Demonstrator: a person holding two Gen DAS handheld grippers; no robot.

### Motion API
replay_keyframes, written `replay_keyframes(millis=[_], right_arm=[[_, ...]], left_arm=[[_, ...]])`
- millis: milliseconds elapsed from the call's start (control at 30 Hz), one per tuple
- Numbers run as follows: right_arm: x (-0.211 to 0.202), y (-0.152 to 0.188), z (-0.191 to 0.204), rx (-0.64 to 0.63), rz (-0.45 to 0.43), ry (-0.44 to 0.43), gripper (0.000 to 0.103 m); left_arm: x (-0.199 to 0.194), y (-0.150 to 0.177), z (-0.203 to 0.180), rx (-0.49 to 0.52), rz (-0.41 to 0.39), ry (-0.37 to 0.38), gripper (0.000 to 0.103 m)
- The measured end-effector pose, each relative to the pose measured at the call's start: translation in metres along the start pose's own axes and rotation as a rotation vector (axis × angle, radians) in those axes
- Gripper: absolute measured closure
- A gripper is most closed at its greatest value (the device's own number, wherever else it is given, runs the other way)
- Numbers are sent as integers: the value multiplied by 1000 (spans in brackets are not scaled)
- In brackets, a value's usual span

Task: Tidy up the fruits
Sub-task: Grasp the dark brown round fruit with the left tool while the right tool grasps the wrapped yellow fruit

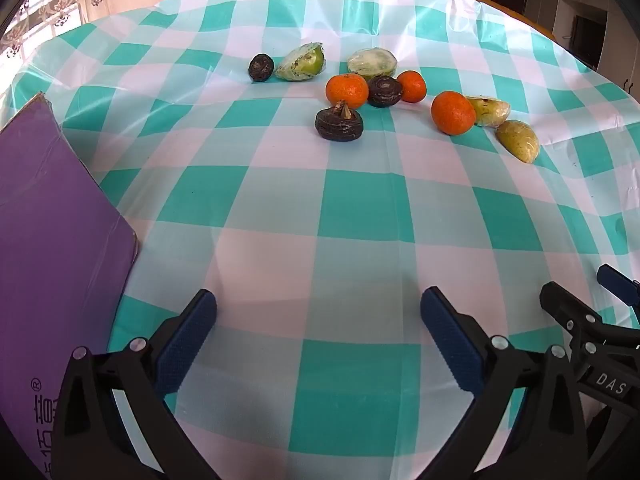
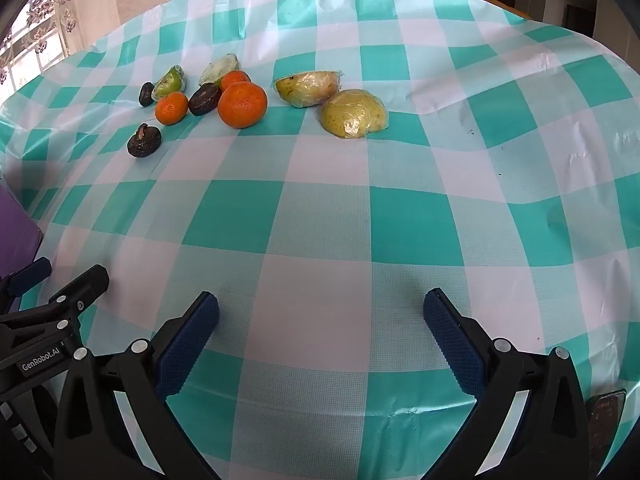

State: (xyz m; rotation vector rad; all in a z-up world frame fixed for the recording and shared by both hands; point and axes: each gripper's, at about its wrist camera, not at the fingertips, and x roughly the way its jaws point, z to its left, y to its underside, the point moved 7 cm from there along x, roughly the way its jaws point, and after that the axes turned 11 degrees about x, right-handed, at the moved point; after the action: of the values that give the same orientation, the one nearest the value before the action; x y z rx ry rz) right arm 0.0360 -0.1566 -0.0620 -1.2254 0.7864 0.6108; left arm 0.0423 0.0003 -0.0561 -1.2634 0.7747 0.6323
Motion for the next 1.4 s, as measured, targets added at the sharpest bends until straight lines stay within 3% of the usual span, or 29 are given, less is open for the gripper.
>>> replay_keyframes(millis=[333,567,700,933,1233,1400], right_arm=[[8,-10,-1,-33,29,-18,4],[36,-50,-1,2,24,8,5],[57,-80,-8,35,21,31,5],[84,-125,-19,80,4,62,11],[101,-154,-12,54,-14,34,26],[102,-155,-5,36,-22,21,32]], left_arm=[[-1,0,-1,10,7,6,1],[1,0,-4,38,20,30,1],[9,-10,0,63,32,1,1],[37,-56,9,63,2,-4,1],[78,-112,12,57,22,-11,2],[86,-130,10,55,-2,-11,15]])
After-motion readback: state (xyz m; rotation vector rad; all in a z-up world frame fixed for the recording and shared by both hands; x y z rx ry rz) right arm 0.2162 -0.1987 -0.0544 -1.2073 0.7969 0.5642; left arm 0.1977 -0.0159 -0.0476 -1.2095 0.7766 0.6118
